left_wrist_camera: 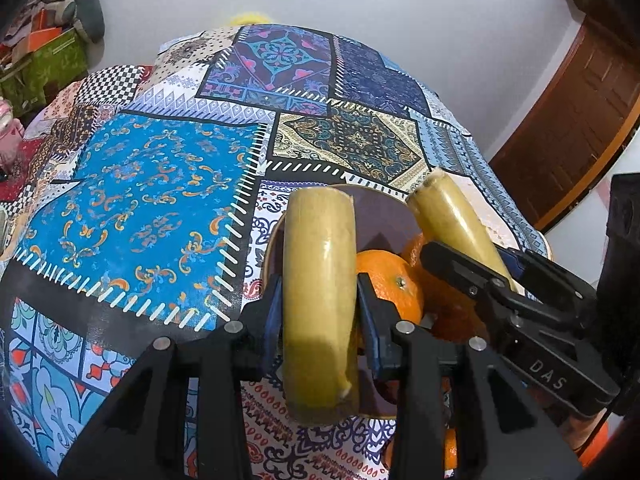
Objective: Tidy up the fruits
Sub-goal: 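Lower both yellow fruits onto the plate and open both grippers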
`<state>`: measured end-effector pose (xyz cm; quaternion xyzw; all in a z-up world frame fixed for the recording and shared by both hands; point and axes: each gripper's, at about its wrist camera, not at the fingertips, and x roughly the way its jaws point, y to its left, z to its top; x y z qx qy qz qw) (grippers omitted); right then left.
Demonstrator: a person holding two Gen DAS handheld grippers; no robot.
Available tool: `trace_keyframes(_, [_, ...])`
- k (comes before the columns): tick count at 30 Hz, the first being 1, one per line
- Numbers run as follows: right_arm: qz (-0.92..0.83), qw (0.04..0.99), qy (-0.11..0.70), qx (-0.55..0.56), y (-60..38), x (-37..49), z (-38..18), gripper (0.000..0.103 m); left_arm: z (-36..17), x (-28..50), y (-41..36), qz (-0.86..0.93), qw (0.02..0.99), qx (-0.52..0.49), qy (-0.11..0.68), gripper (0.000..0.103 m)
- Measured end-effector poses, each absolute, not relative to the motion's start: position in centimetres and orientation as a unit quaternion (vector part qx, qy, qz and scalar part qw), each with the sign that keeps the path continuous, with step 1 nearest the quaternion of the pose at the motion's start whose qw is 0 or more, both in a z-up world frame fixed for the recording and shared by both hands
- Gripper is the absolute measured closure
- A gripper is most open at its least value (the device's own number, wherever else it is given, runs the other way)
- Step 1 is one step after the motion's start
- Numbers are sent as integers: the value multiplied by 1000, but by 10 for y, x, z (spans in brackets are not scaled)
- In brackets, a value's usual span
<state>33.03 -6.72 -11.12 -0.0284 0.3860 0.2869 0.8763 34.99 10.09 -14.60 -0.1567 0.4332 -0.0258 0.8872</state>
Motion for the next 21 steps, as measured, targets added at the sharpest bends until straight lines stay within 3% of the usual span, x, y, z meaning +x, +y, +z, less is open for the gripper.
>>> trace_keyframes(21, [282, 882, 376, -29, -100, 302, -92, 67, -121, 303, 84, -35, 905, -95, 412, 67])
